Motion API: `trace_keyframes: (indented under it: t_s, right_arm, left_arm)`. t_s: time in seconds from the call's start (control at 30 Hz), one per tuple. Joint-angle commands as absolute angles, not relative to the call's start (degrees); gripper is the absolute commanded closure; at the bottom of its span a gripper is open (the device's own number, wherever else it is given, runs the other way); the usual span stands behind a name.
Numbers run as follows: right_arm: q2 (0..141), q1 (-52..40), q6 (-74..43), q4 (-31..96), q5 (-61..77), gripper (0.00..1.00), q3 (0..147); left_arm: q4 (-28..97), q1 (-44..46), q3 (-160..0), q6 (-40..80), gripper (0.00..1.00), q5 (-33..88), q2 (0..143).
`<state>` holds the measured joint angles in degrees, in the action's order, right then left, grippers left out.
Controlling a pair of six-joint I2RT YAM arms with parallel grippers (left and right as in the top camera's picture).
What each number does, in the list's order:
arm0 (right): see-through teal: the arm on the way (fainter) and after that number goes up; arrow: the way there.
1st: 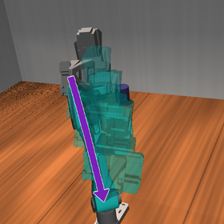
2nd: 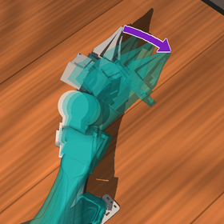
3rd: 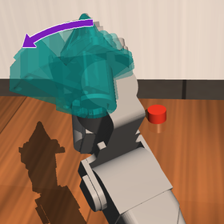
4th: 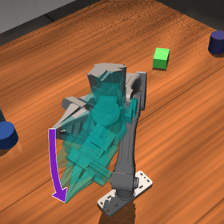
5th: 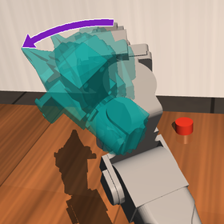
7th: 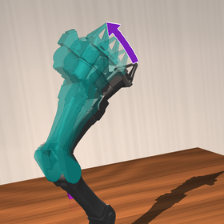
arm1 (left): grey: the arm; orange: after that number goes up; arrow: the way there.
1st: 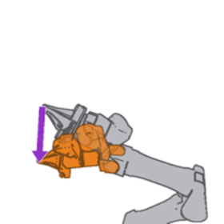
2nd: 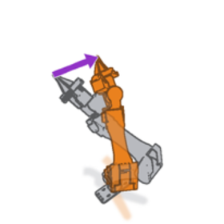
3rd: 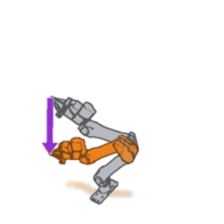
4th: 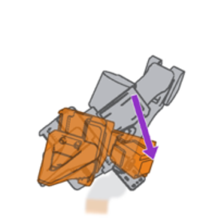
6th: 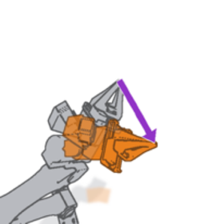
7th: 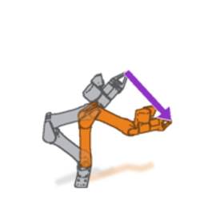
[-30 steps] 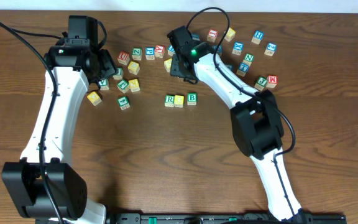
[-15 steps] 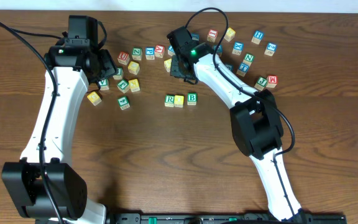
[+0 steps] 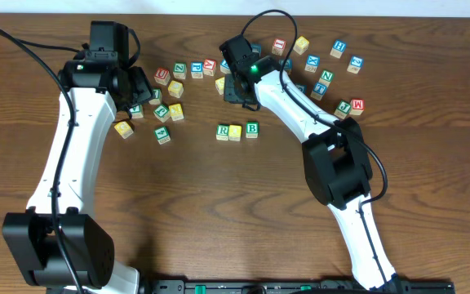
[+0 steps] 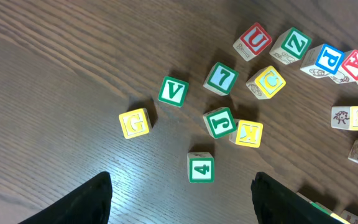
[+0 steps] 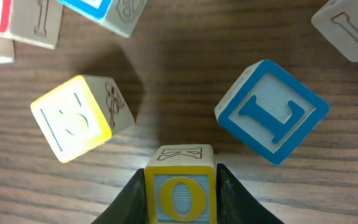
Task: Spell out ROBOT
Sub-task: 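Carry the O block and set it right of the B block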
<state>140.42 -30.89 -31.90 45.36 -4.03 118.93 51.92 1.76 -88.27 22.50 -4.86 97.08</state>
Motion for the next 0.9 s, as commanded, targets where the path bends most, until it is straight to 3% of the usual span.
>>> trace_keyframes:
  t_s: [0.0, 0.27, 0.47, 0.87]
  right_arm:
    - [137.21, -31.16, -29.41, 46.68, -3.95, 0.73, 118.83]
    - [130.28, -30.37, -27.51, 51.51, -3.6, 0.72, 118.83]
    - [123.48, -27.42, -27.07, 59.59, 1.02, 0.77, 118.83]
    - [123.26, -23.7, -25.63, 72.77, 4.89, 0.76, 117.25]
  left_arm:
    - [52.05, 1.67, -88.84, 22.98, 0.29, -5.61, 96.12]
    - [52.05, 1.67, -88.84, 22.98, 0.29, -5.61, 96.12]
    - [52.03, 1.67, -88.84, 22.98, 0.29, -5.61, 96.12]
    - [50.94, 1.67, -88.84, 22.98, 0.29, -5.63, 96.12]
